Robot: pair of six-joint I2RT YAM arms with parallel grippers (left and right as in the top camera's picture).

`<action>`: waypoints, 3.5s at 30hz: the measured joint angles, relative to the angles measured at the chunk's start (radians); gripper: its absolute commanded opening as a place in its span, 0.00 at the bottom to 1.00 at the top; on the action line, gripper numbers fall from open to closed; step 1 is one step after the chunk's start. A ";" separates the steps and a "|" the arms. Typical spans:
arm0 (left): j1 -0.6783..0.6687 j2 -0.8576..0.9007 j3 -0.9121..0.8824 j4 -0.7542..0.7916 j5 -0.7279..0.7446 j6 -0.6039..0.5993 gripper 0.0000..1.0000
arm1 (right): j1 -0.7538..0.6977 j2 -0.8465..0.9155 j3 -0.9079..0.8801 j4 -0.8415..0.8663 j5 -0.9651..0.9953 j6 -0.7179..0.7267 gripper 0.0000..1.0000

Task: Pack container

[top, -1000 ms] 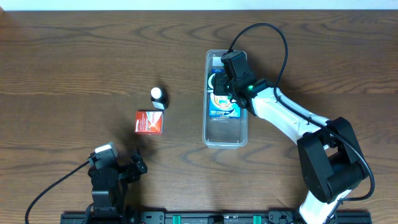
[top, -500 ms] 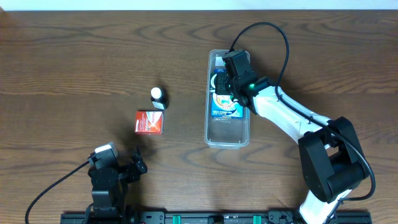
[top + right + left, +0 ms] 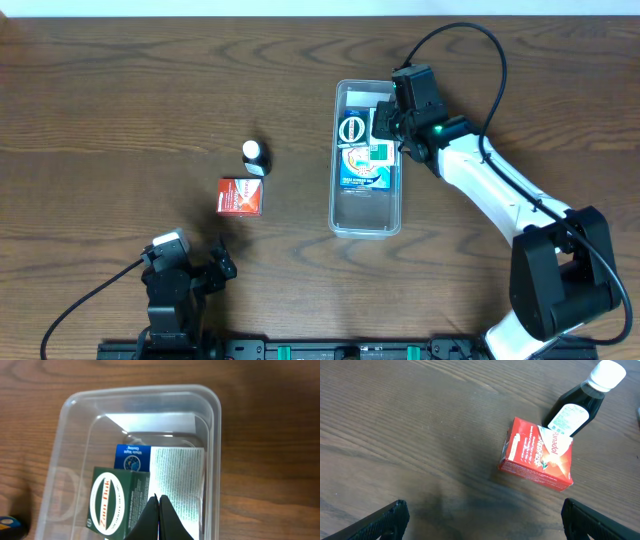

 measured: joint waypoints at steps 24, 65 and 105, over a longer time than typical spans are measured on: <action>0.000 0.000 0.000 0.000 0.000 0.000 0.98 | 0.053 0.084 -0.001 0.091 -0.089 0.000 0.01; 0.000 0.000 0.000 0.000 0.000 0.000 0.98 | -0.002 -0.273 -0.002 -0.105 -0.081 -0.085 0.62; 0.000 0.640 0.560 -0.057 0.045 0.105 0.98 | -0.497 -0.525 -0.006 -0.589 -0.074 -0.041 0.99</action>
